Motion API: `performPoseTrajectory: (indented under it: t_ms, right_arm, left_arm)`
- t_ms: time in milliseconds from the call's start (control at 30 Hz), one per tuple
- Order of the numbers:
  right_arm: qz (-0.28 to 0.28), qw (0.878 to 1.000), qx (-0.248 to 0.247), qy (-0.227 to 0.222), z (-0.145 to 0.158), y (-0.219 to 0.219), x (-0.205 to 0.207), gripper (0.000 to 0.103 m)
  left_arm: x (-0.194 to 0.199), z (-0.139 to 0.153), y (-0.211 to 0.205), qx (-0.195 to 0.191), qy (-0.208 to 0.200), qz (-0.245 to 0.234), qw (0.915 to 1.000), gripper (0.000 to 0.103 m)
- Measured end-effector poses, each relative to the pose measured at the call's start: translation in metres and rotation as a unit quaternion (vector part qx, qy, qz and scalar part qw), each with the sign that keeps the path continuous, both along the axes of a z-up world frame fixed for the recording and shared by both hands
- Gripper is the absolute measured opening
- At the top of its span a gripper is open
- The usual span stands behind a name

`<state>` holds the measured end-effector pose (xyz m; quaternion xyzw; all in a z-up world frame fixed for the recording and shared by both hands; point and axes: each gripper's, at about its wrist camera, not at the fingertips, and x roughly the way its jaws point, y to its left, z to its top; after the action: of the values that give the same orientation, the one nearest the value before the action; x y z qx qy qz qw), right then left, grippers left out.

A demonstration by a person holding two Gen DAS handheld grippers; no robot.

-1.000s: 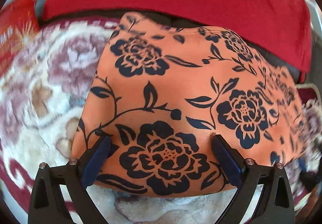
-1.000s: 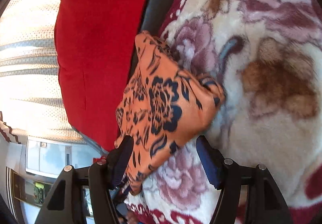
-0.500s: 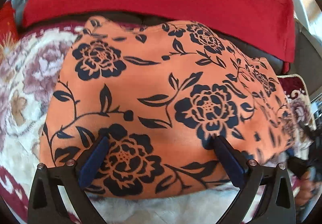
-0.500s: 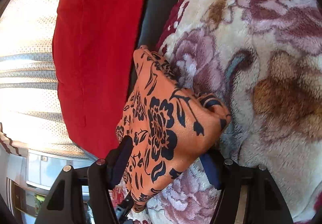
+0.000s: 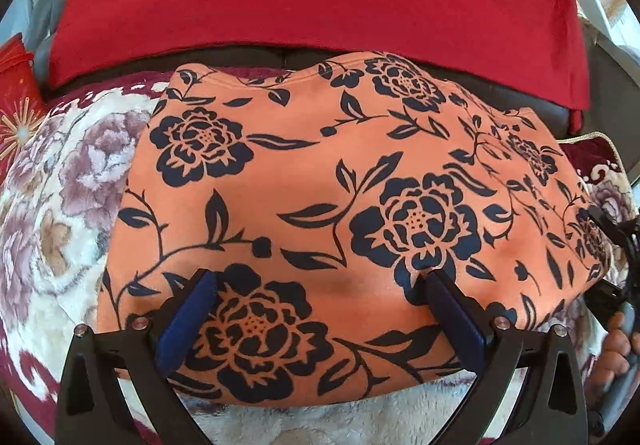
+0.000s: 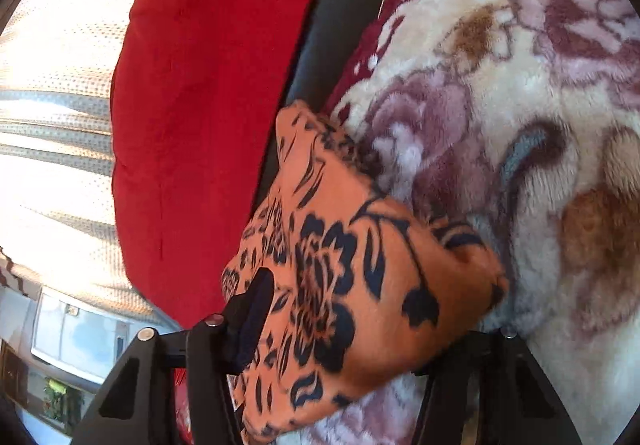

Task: Fold small clothes

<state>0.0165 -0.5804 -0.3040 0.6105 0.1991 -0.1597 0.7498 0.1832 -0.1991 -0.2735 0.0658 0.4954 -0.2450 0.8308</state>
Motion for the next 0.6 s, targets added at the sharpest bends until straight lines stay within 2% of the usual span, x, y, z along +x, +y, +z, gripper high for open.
performPoseTrajectory:
  t_ms: [67, 100, 133, 233, 400, 467, 600]
  right_arm:
    - [-0.004, 1.0, -0.009, 0.001, 0.0, -0.001, 0.003, 0.056]
    - [-0.006, 1.0, -0.016, 0.007, 0.0, -0.001, 0.004, 0.047]
    - [-0.007, 1.0, -0.019, 0.013, -0.001, -0.001, 0.005, 0.032]
    - [-0.013, 1.0, -0.02, 0.012, -0.003, -0.001, 0.005, 0.024]
    - [0.0, 0.995, -0.103, 0.014, 0.033, 0.019, 0.009, 0.02]
    - [0.013, 0.99, -0.143, 0.006, 0.056, 0.033, 0.015, 0.02]
    - [0.059, 0.974, -0.218, -0.004, 0.102, 0.078, 0.04, 0.02]
  left_arm:
    - [0.008, 0.005, 0.002, 0.002, -0.009, 0.022, 0.9997, 0.103]
    - [0.013, 0.008, 0.008, 0.003, -0.014, 0.036, 0.9992, 0.103]
    - [0.019, 0.012, 0.017, 0.0, -0.017, 0.051, 0.9986, 0.103]
    - [0.041, 0.021, 0.05, -0.021, -0.024, 0.11, 0.9934, 0.103]
    - [0.059, 0.018, 0.099, -0.041, -0.018, 0.205, 0.9777, 0.103]
    - [0.055, 0.025, 0.123, -0.045, -0.022, 0.224, 0.9732, 0.103]
    - [0.061, 0.026, 0.151, -0.028, -0.028, 0.264, 0.9637, 0.103]
